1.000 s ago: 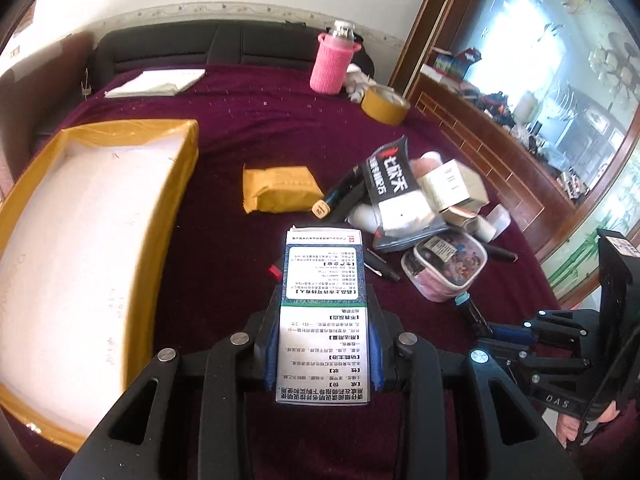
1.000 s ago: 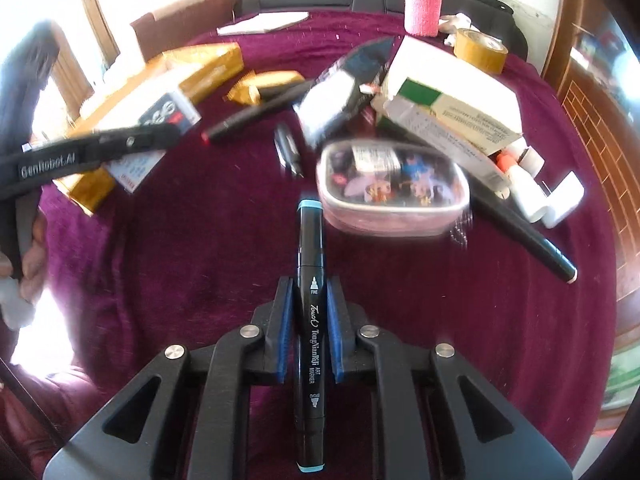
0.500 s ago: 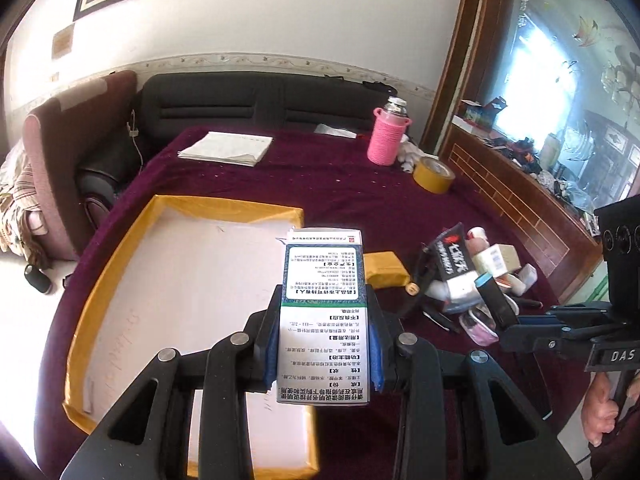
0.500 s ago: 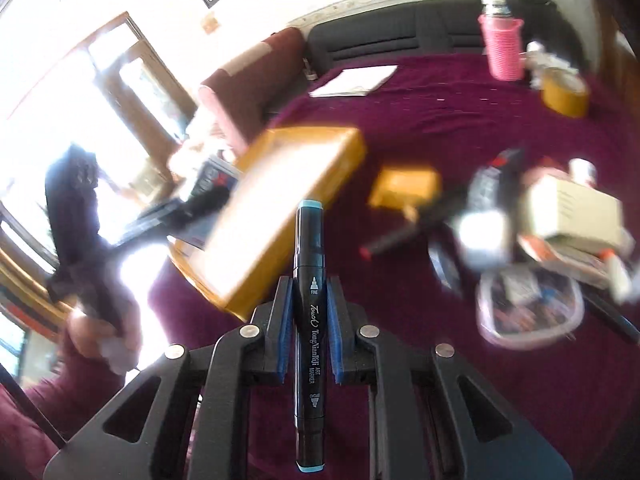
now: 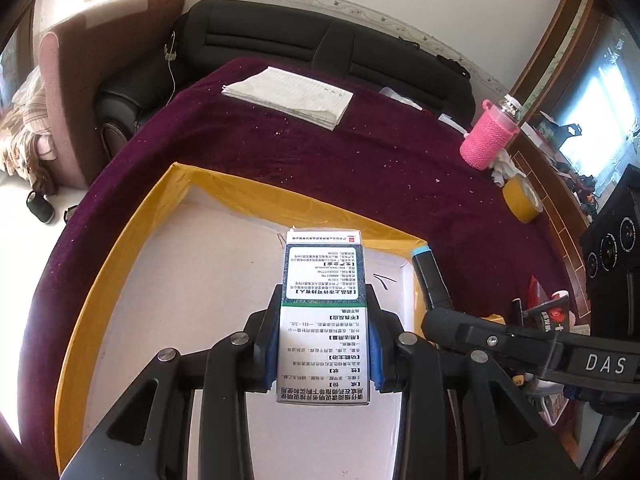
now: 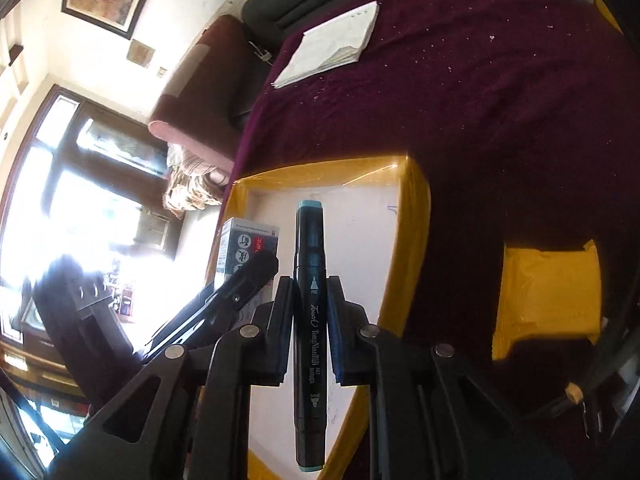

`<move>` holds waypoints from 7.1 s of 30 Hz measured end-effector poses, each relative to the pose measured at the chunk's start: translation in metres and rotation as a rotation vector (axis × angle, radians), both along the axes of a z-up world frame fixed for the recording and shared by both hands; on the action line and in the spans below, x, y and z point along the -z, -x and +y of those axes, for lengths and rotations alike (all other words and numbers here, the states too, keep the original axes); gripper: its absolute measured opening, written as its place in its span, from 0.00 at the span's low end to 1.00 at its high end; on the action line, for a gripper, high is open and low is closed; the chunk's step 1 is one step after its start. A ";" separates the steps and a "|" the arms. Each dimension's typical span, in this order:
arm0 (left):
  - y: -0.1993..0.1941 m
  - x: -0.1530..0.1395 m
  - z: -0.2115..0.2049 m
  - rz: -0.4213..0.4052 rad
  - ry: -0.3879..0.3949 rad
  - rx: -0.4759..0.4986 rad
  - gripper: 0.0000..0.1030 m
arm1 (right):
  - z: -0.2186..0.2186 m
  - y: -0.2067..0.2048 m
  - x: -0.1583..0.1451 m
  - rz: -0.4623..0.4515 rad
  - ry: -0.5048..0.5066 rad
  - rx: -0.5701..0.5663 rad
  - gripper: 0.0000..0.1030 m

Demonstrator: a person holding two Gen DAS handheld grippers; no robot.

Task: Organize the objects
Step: 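Carry the box and marker into the yellow-edged tray while both tools release them, then grasp a red-capped black marker with the left tool while the right tool grasps the black-and-white snack packet, then lower the marker and packet into the tray while both tools open, then grasp a beige-capped black marker with the left tool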

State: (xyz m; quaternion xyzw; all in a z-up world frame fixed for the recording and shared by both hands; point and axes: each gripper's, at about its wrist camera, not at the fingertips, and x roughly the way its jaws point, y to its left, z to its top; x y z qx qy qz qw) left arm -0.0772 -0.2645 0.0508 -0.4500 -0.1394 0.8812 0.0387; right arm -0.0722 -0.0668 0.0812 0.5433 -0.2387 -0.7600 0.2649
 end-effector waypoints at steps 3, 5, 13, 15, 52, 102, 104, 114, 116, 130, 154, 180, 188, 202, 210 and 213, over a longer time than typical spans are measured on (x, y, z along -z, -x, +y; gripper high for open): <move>0.008 0.010 0.005 -0.017 -0.006 0.018 0.29 | -0.005 0.014 0.014 -0.028 -0.034 0.027 0.13; 0.012 0.017 0.010 -0.028 -0.008 0.028 0.28 | -0.006 0.019 0.018 -0.032 -0.054 0.036 0.14; 0.014 0.017 0.002 -0.047 -0.044 -0.012 0.47 | -0.006 0.021 -0.007 0.103 -0.210 0.042 0.18; 0.007 0.008 -0.004 -0.039 -0.060 -0.024 0.48 | 0.002 0.013 -0.021 0.141 -0.226 0.042 0.18; -0.073 0.029 0.244 0.061 0.294 0.438 0.71 | 0.289 -0.136 -0.017 0.531 -0.366 0.560 0.98; -0.225 -0.050 0.083 0.359 -0.228 0.318 0.11 | 0.162 -0.081 -0.040 0.367 -0.607 0.186 0.90; -0.224 -0.050 0.075 0.362 -0.241 0.312 0.11 | 0.155 -0.077 -0.042 0.363 -0.644 0.186 0.84; -0.230 -0.049 0.063 0.387 -0.266 0.303 0.11 | 0.142 -0.058 -0.017 0.214 -0.735 0.124 0.74; -0.230 -0.050 0.062 0.390 -0.263 0.300 0.11 | 0.144 -0.056 -0.006 0.202 -0.744 0.130 0.56; -0.234 -0.076 0.019 0.426 -0.263 0.218 0.11 | 0.164 -0.104 -0.051 0.351 -0.437 0.154 0.38; -0.037 -0.017 -0.084 0.083 0.009 0.064 0.12 | -0.052 -0.022 -0.017 0.106 0.021 -0.081 0.39; -0.065 0.017 -0.097 0.083 -0.140 -0.198 0.55 | -0.043 0.001 -0.012 0.099 0.012 -0.039 0.53; -0.089 0.017 -0.083 0.076 -0.123 -0.214 0.62 | 0.035 -0.079 -0.029 0.159 0.080 -0.039 0.54; -0.124 -0.026 0.013 0.093 -0.077 -0.042 0.64 | 0.188 -0.152 -0.041 0.334 -0.007 0.224 0.58; -0.118 0.008 0.082 -0.038 0.233 0.032 0.56 | 0.249 -0.170 -0.023 0.309 -0.010 0.344 0.58; -0.109 0.017 0.075 -0.089 0.163 0.022 0.40 | 0.267 -0.171 -0.018 0.303 -0.002 0.379 0.58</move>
